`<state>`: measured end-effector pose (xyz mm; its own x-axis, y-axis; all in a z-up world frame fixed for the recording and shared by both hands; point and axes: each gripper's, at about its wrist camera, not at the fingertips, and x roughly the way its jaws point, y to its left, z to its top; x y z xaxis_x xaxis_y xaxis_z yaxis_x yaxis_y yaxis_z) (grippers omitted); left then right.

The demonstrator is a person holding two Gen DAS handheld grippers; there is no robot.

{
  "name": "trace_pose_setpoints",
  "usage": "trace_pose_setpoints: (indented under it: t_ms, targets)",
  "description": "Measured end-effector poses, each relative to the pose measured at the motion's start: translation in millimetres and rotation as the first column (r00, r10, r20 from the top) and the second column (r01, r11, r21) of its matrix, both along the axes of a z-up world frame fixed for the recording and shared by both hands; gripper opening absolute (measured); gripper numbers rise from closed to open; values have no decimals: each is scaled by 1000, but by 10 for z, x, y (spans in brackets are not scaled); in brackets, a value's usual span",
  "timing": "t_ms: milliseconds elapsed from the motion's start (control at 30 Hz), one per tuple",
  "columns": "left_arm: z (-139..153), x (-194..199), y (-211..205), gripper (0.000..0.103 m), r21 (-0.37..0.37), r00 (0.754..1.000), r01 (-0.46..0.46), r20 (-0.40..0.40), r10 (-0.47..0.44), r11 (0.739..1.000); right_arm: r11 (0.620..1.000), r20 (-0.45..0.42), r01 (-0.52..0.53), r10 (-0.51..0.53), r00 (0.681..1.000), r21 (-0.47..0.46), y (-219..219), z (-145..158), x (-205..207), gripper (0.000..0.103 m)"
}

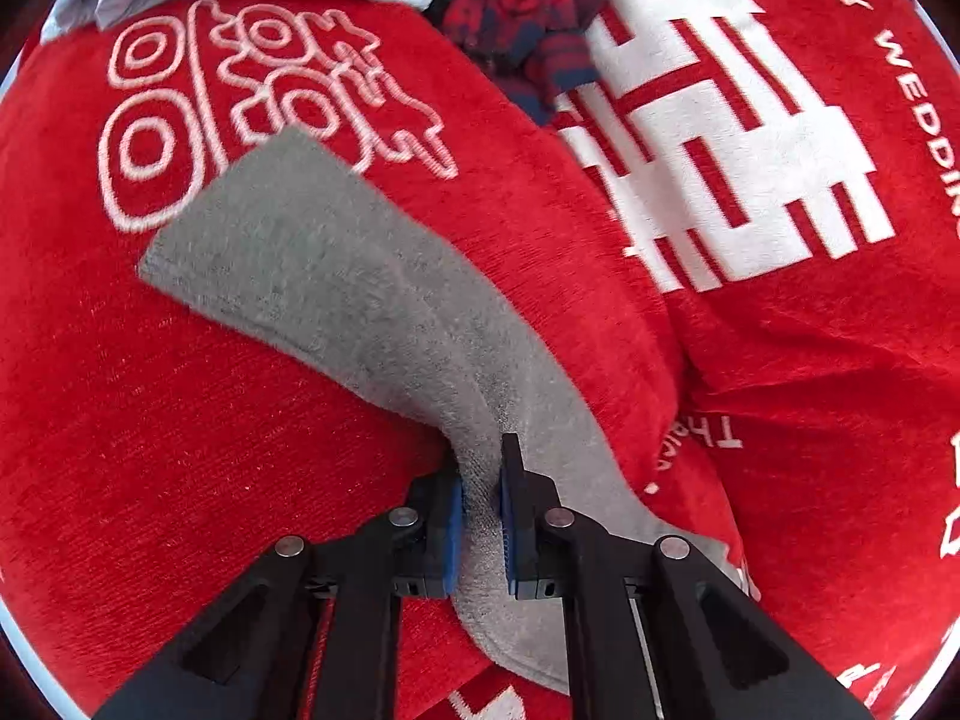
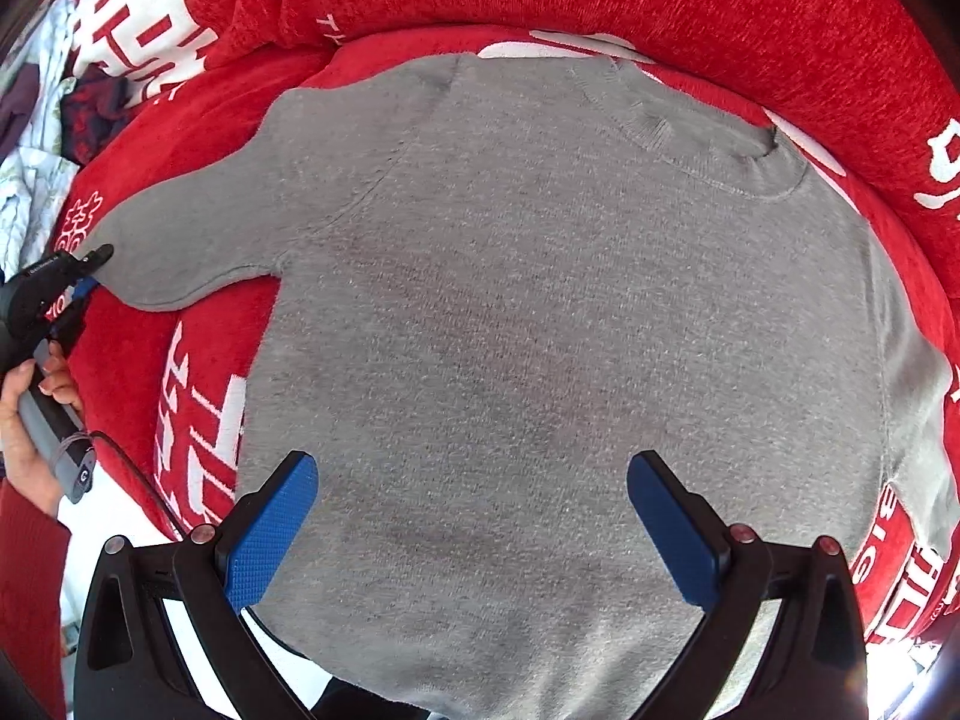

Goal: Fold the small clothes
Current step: 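Move the left gripper to a sweatshirt sleeve cuff and grasp it, then fold the held sleeve across the sweatshirt body and open the left gripper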

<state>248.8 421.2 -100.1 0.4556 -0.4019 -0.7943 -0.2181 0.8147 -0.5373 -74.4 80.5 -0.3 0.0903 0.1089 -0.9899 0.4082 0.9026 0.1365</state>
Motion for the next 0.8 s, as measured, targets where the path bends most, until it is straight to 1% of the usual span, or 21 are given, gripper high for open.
trace_pose_setpoints:
  t_ms: [67, 167, 233, 267, 300, 367, 400, 467, 500, 533, 567, 600, 633, 667, 700, 767, 800]
  targets:
    - [183, -50, -62, 12, -6, 997, 42, 64, -42, 999, 1000, 6, 5, -5, 1000, 1, -23, 18, -41, 103]
    - [480, -97, -277, 12, -9, 980, 139, 146, -136, 990, 1000, 14, 26, -26, 1000, 10, -80, 42, -109, 103]
    - [749, -148, -534, 12, -8, 951, 228, 214, -221, 974, 999, 26, 44, -44, 999, 15, -148, 84, -169, 103]
    - [823, -168, -616, 12, -11, 942, 252, 233, -243, 968, 998, 34, 57, -58, 998, 18, -185, 109, -198, 103]
    - [938, -201, -755, 12, -16, 925, 292, 260, -278, 956, 997, 43, 71, -72, 997, 21, -217, 135, -226, 103]
    - [1174, -308, -1071, 12, -19, 881, 380, 313, -355, 925, 995, 59, 96, -97, 994, 24, -292, 178, -276, 103]
    - [1282, -363, -1249, 12, -18, 855, 424, 336, -394, 905, 993, 70, 116, -118, 991, 26, -356, 213, -331, 103]
    - [1490, -516, -1706, 12, -18, 789, 528, 380, -482, 849, 988, 83, 149, -151, 985, 29, -465, 258, -426, 103]
    - [1531, -571, -1845, 12, -19, 770, 556, 387, -507, 831, 985, 89, 168, -171, 981, 31, -526, 279, -481, 103]
    - [1586, -682, -2138, 12, -18, 732, 611, 395, -555, 791, 980, 95, 197, -199, 975, 31, -616, 302, -554, 103]
    - [1602, -747, -2280, 12, -13, 714, 633, 395, -578, 774, 975, 100, 221, -224, 969, 33, -696, 318, -628, 103]
    - [1597, -841, -2492, 12, -2, 688, 665, 390, -612, 746, 968, 104, 250, -252, 962, 33, -792, 327, -718, 103]
    - [1559, -974, -2808, 12, 6, 649, 712, 375, -662, 702, 963, 105, 268, -270, 957, 31, -852, 323, -771, 103]
    - [1512, -1032, -2935, 12, 6, 633, 732, 365, -683, 681, 954, 103, 297, -298, 949, 28, -927, 310, -853, 103]
    - [1432, -1180, -3228, 12, 10, 594, 773, 344, -728, 635, 946, 102, 323, -324, 941, 27, -1006, 300, -942, 103]
    - [1269, -1424, -3625, 12, 39, 531, 823, 303, -792, 567, 925, 98, 379, -380, 920, 20, -1179, 248, -1158, 103]
    - [1214, -1550, -3743, 12, 50, 509, 839, 284, -813, 542, 912, 90, 410, -409, 908, 15, -1276, 204, -1285, 103]
